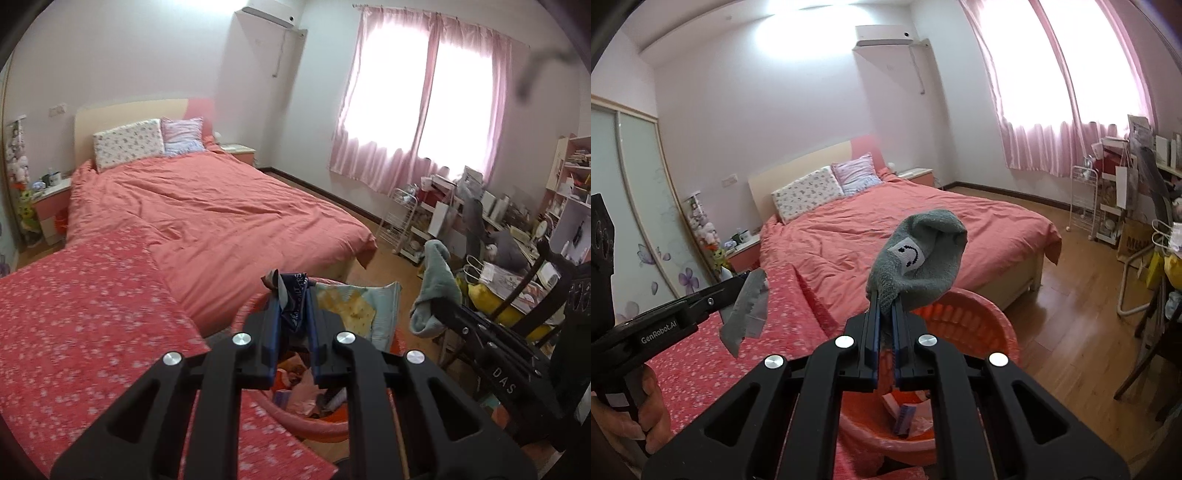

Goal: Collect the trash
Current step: 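Carry the wrapper and sock with both tools over the orange basket, then open both tools to drop the wrapper and sock into the basket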

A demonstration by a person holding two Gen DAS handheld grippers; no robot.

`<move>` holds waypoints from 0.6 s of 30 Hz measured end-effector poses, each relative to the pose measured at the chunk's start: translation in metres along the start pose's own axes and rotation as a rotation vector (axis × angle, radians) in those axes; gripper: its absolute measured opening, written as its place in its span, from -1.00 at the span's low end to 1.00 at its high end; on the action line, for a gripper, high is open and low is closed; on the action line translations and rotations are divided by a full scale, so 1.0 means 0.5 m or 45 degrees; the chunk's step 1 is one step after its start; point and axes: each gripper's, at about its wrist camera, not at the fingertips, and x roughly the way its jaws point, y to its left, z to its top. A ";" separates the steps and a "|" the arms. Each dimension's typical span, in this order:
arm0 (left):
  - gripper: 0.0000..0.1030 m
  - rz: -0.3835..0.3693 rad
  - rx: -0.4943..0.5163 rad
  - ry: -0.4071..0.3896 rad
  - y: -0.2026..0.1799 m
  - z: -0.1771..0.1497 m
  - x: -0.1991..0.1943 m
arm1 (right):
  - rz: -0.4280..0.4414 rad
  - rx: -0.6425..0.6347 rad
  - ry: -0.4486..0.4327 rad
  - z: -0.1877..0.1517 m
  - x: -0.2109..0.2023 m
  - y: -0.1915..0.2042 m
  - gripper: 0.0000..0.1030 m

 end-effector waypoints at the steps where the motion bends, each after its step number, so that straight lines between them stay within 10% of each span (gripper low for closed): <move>1: -0.73 -0.007 0.000 0.014 -0.005 -0.004 0.016 | -0.003 0.006 0.005 -0.002 0.003 -0.007 -0.90; 10: -0.67 -0.040 -0.006 0.146 -0.031 -0.028 0.162 | 0.002 0.047 0.057 -0.011 0.051 -0.062 -0.89; 18: -0.15 0.014 -0.072 0.236 0.018 -0.063 0.226 | 0.051 0.102 0.145 -0.029 0.082 -0.086 -0.53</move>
